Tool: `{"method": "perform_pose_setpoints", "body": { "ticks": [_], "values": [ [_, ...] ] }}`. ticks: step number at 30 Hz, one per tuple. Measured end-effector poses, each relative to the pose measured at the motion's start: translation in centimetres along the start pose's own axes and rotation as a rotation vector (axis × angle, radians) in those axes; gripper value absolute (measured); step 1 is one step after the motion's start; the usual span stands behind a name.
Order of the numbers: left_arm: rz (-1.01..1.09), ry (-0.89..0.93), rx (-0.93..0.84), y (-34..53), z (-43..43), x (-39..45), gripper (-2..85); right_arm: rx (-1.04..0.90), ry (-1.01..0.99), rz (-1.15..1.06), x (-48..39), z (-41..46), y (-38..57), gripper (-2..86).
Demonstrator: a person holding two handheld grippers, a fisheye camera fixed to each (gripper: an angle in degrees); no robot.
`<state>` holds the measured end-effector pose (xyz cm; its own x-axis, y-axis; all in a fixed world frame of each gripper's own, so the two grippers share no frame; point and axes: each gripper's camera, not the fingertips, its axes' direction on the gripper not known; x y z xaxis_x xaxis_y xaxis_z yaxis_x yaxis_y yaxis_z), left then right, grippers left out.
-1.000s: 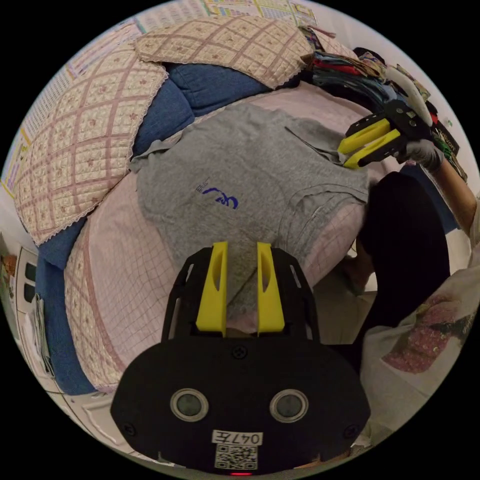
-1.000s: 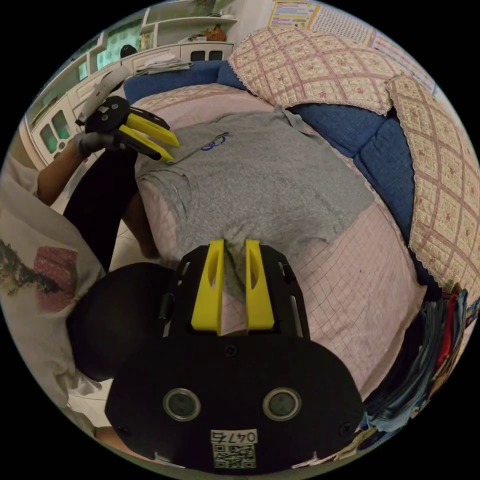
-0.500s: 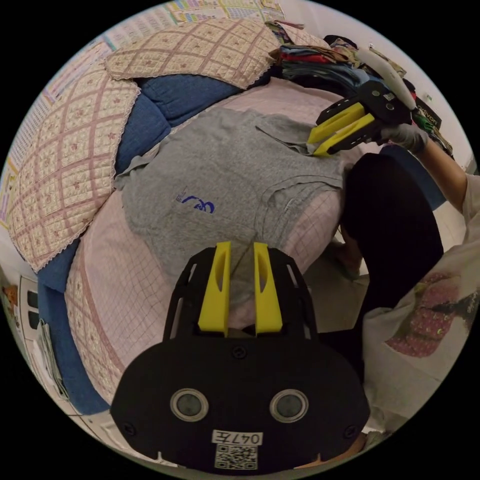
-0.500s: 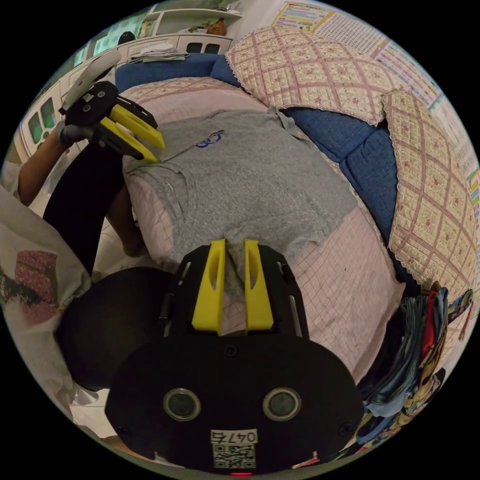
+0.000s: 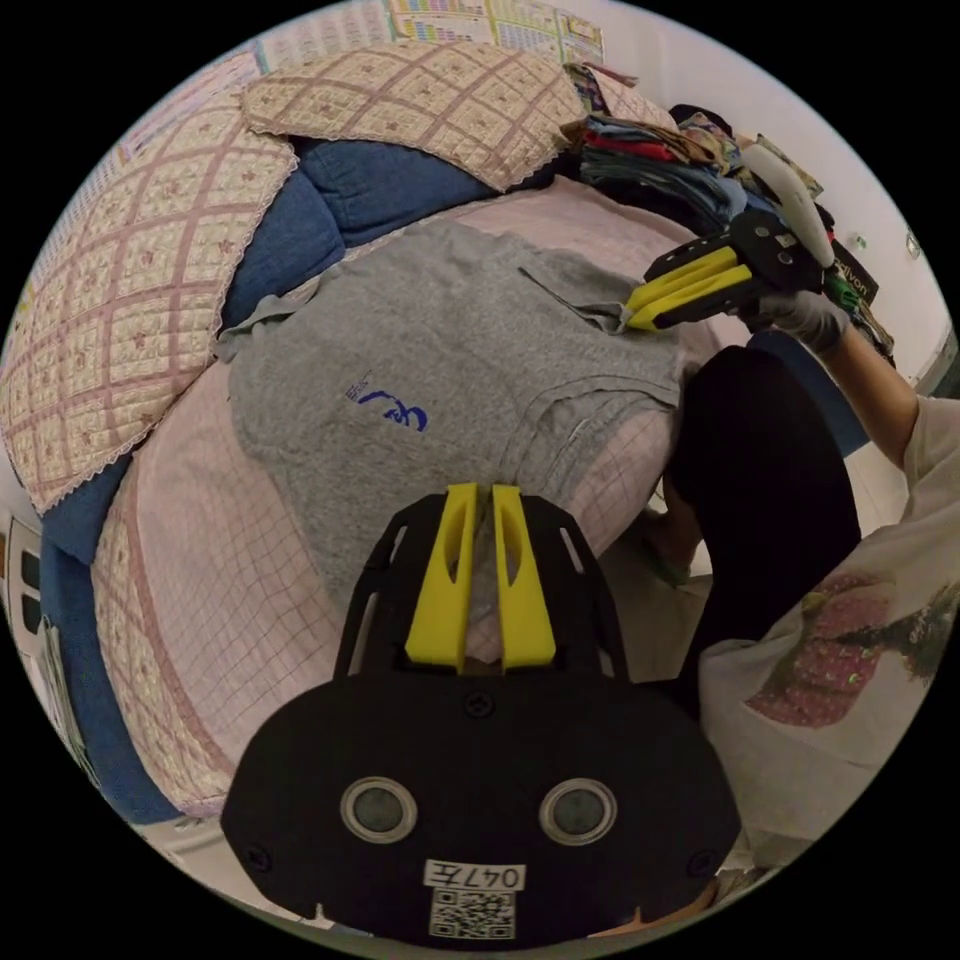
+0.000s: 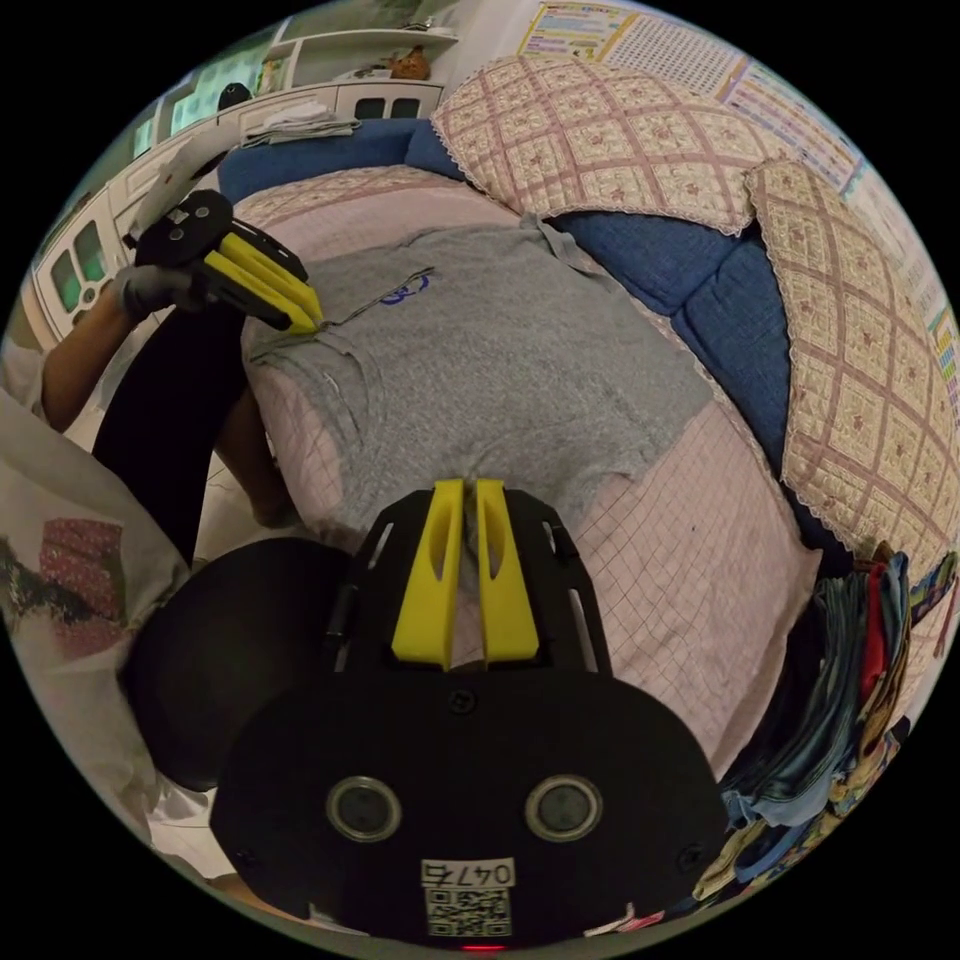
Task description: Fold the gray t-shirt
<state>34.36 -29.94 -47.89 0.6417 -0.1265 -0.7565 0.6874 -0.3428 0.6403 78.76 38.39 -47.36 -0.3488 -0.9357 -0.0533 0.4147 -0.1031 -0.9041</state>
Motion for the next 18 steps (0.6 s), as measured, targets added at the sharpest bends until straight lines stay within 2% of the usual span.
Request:
{"method": "perform_pose_setpoints", "body": {
  "ticks": [3, 5, 7, 11, 13, 14, 18],
  "values": [
    [-0.089, 0.089, 0.091, 2.9, -1.4, -4.0, 0.6, 0.054, 0.048, 0.115, 1.5, -0.5, 2.5, 0.0],
    [-0.231, 0.204, 0.234, 6.6, -3.4, -8.9, -0.2, 0.119, 0.063, 0.242, 3.6, -1.4, 5.1, -0.2],
    [-0.372, 0.247, 0.357, 10.4, -5.0, -12.8, -0.7, 0.224, 0.032, 0.476, 7.0, -2.5, 10.4, -0.5],
    [-0.724, 0.252, 0.53, 21.5, -6.6, -20.4, -0.8, 0.291, -0.046, 0.826, 10.4, -1.2, 20.5, -0.6],
    [-0.891, 0.183, 0.509, 25.9, -6.4, -22.2, -0.7, 0.248, -0.061, 1.015, 10.5, 1.3, 26.4, 0.1],
    [-0.985, 0.102, 0.458, 28.3, -6.2, -22.9, -0.5, 0.234, -0.046, 1.038, 10.1, 1.8, 27.5, 0.6],
    [-1.079, -0.082, 0.363, 31.9, -6.0, -23.5, 1.9, 0.247, 0.02, 1.062, 7.0, 2.8, 32.0, 4.1]
  ]
}}
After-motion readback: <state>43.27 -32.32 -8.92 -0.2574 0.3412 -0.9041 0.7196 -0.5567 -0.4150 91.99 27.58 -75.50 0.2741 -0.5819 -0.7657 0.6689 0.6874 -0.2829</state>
